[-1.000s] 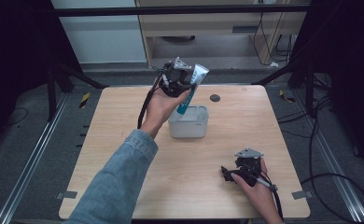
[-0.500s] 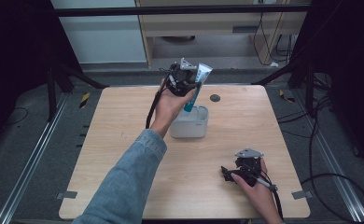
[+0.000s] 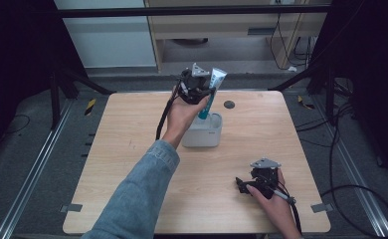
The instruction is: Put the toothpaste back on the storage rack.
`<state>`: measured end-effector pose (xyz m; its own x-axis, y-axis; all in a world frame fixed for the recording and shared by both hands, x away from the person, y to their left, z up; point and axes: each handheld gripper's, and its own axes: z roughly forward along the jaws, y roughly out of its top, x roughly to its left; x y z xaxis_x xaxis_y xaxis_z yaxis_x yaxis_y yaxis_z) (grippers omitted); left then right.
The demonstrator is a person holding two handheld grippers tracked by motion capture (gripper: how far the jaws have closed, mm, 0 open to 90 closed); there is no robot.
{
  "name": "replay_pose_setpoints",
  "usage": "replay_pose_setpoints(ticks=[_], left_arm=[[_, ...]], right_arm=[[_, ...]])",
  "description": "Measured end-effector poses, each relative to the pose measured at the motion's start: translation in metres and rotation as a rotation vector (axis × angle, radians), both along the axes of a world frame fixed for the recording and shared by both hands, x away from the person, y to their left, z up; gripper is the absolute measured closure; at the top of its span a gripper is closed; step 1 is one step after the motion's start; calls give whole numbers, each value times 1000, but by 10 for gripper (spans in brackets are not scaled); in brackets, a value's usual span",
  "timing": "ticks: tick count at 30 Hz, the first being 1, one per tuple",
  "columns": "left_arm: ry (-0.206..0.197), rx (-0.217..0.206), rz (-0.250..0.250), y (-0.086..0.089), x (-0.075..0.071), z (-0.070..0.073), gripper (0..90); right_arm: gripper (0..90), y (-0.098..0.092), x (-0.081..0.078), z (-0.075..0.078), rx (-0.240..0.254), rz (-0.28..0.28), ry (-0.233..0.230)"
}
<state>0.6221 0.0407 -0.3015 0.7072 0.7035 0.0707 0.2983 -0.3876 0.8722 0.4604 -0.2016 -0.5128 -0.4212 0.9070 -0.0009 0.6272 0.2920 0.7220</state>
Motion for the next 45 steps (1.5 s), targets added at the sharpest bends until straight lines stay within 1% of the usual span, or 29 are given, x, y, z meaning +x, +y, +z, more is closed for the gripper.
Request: replay_pose_setpoints(ticks=[9,12,17,21,28,29,30,32,33,34,36,38,45], left_arm=[[-14,-7,13,2,-2,-3,792],[-12,-16,16,3,-2,-5,792],[-13,-12,17,3,-4,-8,792],[-8,-12,19,4,-1,-15,792],[-8,12,16,4,-2,-23,791],[-3,16,15,5,-2,-26,791],[-3,16,15,5,-2,-26,791],[6,23,13,6,-2,-33,791],[6,23,13,6,-2,-33,791],[10,21,15,7,-2,-38,791],[14,20,18,8,-2,-40,791],[23,24,22,9,-1,-46,791],[34,32,21,12,0,-54,790]], right_arm=[[4,0,0,0,0,1,-1],[4,1,0,0,-3,2,1],[4,1,1,0,-6,7,0],[4,1,1,0,-6,8,0],[4,1,0,0,-3,8,2],[4,1,0,0,-3,8,3],[4,1,0,0,-3,8,3],[4,1,0,0,-2,7,3],[4,1,0,0,-2,7,3],[4,1,0,0,0,6,2],[4,1,0,0,0,6,3],[4,1,0,1,3,5,6],[4,1,0,1,3,6,5]])
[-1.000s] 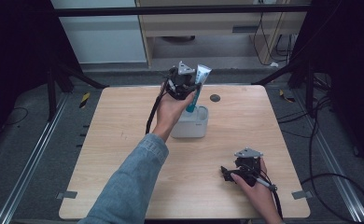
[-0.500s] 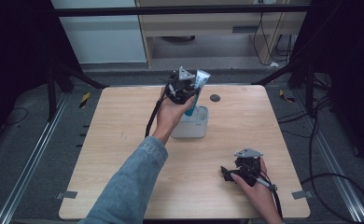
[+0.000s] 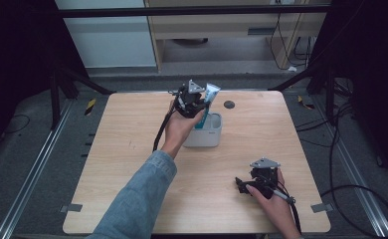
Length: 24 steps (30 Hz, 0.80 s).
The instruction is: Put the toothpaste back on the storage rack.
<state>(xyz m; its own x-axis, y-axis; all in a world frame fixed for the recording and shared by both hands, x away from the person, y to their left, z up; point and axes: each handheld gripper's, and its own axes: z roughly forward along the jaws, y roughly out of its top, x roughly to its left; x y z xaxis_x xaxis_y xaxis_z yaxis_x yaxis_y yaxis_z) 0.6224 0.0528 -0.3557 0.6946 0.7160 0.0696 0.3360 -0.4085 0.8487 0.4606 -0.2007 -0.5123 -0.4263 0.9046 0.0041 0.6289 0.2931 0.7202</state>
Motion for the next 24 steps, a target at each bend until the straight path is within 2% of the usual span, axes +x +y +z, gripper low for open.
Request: replay_pose_setpoints(ticks=[20,24], left_arm=[[24,34,2,5,-4,-18,791],[40,48,-4,6,-4,-21,791]], right_arm=[[4,0,0,0,-1,0,-2],[4,0,0,0,1,-1,0]])
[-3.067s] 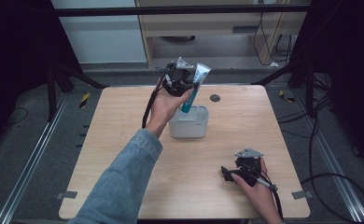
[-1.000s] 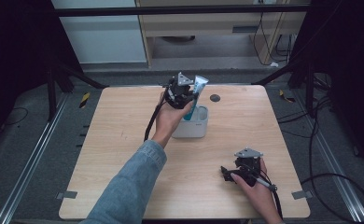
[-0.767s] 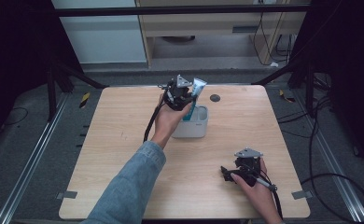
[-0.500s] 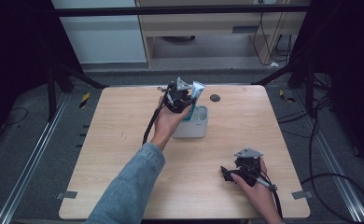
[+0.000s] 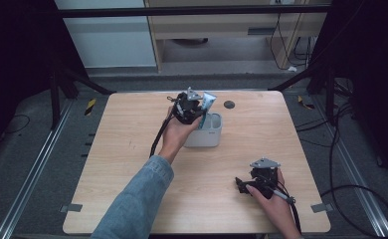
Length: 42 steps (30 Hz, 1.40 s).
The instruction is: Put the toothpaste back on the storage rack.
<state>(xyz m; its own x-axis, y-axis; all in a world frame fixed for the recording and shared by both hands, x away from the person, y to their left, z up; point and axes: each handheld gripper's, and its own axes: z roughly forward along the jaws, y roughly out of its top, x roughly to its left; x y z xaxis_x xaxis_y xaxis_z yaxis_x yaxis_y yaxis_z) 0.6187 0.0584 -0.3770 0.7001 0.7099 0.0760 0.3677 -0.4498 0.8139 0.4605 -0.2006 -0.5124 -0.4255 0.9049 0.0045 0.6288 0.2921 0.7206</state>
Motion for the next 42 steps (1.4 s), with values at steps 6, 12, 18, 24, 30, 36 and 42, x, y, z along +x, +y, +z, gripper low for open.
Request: replay_pose_setpoints(ticks=[6,12,18,24,30,36,42], left_arm=[[16,3,-8,0,-1,-5,790],[31,11,-10,1,-2,-11,790],[43,15,-13,3,-2,-14,790],[50,18,-18,1,-2,-13,788],[59,25,-19,-1,0,-12,786],[66,33,-22,-3,2,-12,784],[71,35,-19,-4,3,-12,784]], right_arm=[[4,0,0,0,-1,0,0],[4,0,0,0,2,-1,3],[4,0,0,0,-1,0,0],[4,0,0,0,1,-1,2],[4,0,0,0,0,0,2],[4,0,0,0,2,0,2],[4,0,0,0,0,0,1]])
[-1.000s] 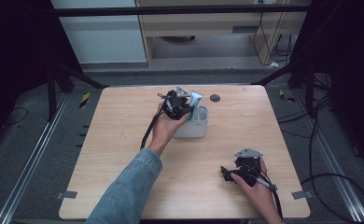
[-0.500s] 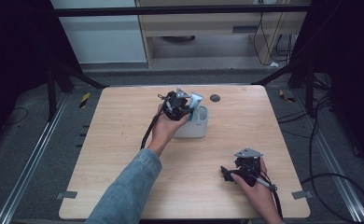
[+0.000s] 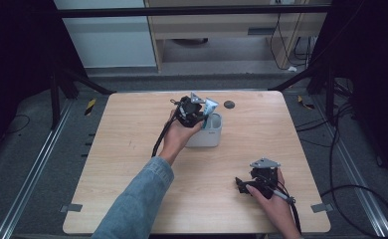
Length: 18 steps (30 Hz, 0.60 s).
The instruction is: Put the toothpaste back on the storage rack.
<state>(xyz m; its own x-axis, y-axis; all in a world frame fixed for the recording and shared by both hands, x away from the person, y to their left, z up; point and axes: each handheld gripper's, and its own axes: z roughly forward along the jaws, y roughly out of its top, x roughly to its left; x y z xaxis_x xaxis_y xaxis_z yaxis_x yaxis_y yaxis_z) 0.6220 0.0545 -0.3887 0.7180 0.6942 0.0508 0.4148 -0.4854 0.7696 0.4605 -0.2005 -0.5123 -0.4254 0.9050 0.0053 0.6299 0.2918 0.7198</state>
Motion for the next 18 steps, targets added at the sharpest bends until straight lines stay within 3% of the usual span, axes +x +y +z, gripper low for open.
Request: replay_pose_setpoints(ticks=[18], left_arm=[[12,-21,8,3,2,1,771]], right_arm=[[4,0,0,0,0,0,0]])
